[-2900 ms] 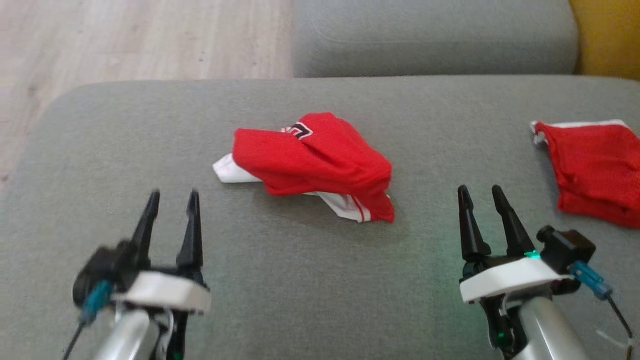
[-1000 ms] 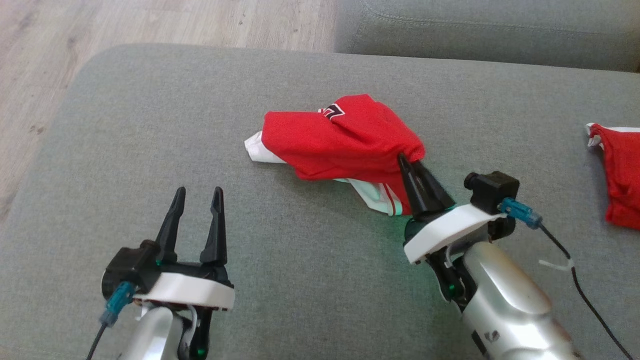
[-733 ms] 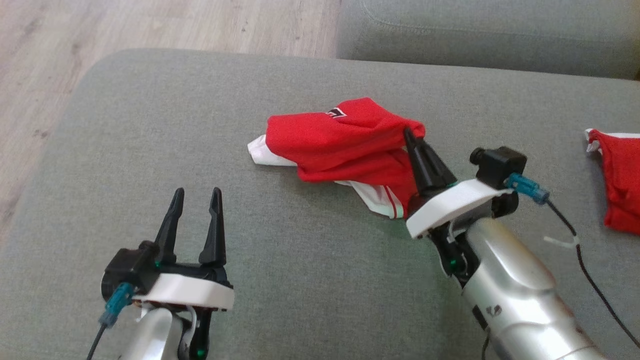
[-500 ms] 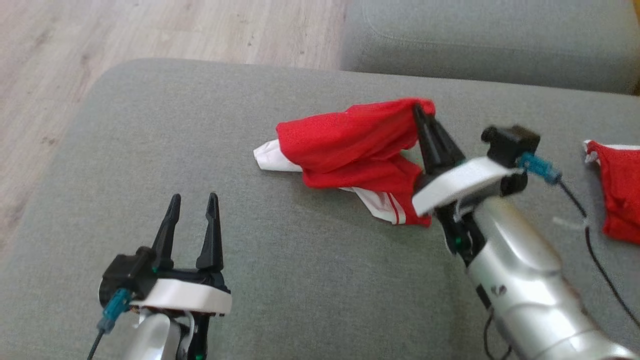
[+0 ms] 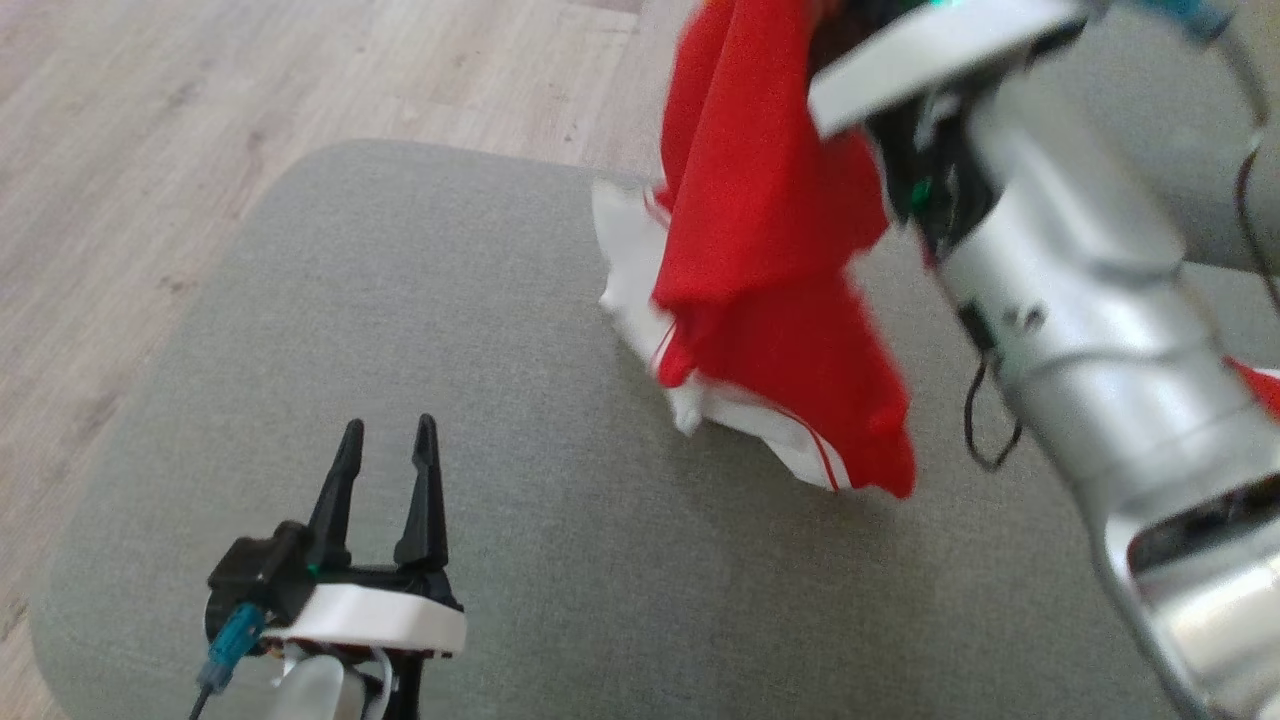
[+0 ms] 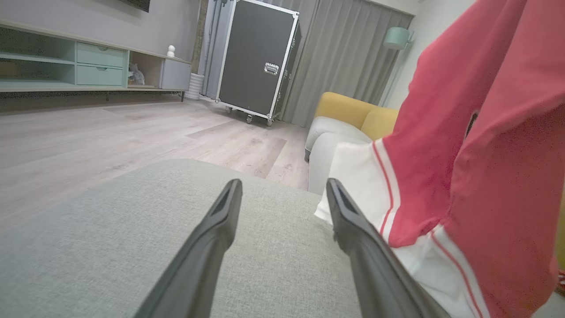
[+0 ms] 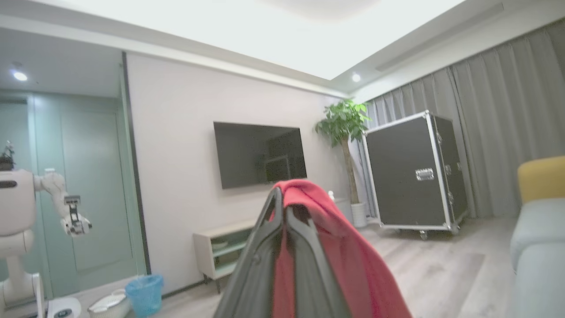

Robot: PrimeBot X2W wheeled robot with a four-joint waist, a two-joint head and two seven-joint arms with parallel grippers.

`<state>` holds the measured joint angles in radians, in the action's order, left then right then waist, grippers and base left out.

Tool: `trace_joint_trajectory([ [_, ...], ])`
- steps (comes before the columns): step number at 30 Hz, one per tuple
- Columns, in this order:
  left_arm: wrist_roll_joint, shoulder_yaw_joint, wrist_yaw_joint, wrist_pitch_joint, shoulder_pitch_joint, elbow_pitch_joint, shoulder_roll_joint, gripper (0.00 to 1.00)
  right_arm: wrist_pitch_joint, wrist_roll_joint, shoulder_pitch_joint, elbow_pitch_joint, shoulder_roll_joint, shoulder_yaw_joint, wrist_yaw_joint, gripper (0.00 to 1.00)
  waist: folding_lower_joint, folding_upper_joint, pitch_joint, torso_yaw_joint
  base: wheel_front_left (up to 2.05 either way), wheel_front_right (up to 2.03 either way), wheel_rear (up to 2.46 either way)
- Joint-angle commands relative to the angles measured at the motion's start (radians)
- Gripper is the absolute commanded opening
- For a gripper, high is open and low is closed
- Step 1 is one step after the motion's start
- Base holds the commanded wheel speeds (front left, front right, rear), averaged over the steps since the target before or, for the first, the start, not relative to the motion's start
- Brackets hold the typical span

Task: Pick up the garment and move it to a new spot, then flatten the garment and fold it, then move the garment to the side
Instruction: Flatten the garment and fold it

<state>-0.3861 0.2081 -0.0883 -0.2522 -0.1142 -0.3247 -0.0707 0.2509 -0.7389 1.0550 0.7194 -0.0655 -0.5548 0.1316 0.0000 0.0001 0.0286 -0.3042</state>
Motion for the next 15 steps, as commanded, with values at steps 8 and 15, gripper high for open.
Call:
trace_joint_trajectory([
  [8,0.008,-0.098,0.011,-0.010,-0.012,0.064,-0.002,1.00,0.011,0.002,0.177,-0.002,0.013,0.088,-0.001,0.00,0.0000,-0.0001,-0.008,0.039,0.00,0.00,0.00],
  [15,0.016,-0.117,0.004,-0.010,-0.024,0.093,0.006,1.00,0.011,0.044,0.043,0.088,-0.141,0.145,-0.001,0.00,0.0000,-0.0001,-0.054,0.120,0.00,0.00,0.00],
])
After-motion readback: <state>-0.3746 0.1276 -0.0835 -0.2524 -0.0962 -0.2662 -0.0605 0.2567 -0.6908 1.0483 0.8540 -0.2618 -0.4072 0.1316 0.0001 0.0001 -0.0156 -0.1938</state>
